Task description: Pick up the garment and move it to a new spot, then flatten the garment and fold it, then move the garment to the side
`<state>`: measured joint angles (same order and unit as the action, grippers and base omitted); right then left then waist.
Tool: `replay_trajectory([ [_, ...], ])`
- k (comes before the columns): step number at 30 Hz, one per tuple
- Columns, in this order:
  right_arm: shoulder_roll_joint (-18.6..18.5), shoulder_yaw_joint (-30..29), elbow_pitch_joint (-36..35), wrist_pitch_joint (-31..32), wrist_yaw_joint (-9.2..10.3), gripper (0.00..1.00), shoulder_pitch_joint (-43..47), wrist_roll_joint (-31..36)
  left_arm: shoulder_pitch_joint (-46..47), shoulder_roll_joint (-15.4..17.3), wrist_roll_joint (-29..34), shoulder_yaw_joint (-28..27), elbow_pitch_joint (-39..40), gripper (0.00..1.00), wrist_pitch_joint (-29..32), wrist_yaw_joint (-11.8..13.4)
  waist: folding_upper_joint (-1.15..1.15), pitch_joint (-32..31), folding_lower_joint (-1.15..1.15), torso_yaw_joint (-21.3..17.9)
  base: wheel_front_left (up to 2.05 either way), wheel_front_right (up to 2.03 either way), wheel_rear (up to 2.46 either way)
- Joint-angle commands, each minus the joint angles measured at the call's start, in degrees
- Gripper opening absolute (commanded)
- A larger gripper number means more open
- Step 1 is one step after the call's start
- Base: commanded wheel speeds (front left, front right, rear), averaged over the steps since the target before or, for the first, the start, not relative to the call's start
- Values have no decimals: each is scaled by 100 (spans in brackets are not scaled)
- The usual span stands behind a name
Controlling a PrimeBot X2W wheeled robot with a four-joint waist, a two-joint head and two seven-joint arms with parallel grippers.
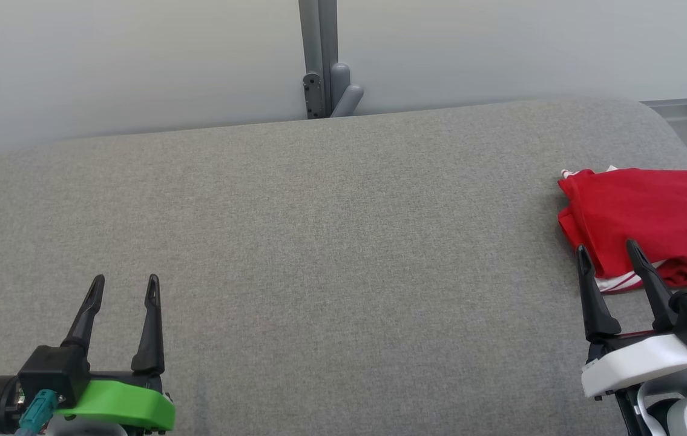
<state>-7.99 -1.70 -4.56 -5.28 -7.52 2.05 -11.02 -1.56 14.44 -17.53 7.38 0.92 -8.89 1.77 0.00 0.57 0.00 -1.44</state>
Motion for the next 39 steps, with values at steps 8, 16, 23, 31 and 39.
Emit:
replay_trajectory([
  [8, 39, 12, 124, 16, 0, 0, 24, -44, -41, -54, -6, 50, -136, 0, 21, 30, 0, -12, 0, 17, 0, 0, 0],
  [16, 93, -217, 518, 325, 0, 0, -277, -971, 148, -188, -947, -6, -358, 0, 51, -72, 0, -11, 0, 26, 0, 0, 0],
  [23, 127, -371, 796, 538, 1, 0, -487, -1627, 319, -282, -1612, -42, -583, 0, 68, -166, 0, -12, 0, 34, 0, 0, 0],
  [31, 159, -527, 1090, 756, 1, 0, -707, -2323, 494, -381, -2312, -80, -811, 0, 89, -260, 0, -12, 0, 43, 0, 0, 0],
  [39, 184, -647, 1325, 931, 1, 0, -882, -2886, 623, -463, -2881, -111, -956, 0, 107, -334, 0, -11, 0, 50, 0, 0, 0],
])
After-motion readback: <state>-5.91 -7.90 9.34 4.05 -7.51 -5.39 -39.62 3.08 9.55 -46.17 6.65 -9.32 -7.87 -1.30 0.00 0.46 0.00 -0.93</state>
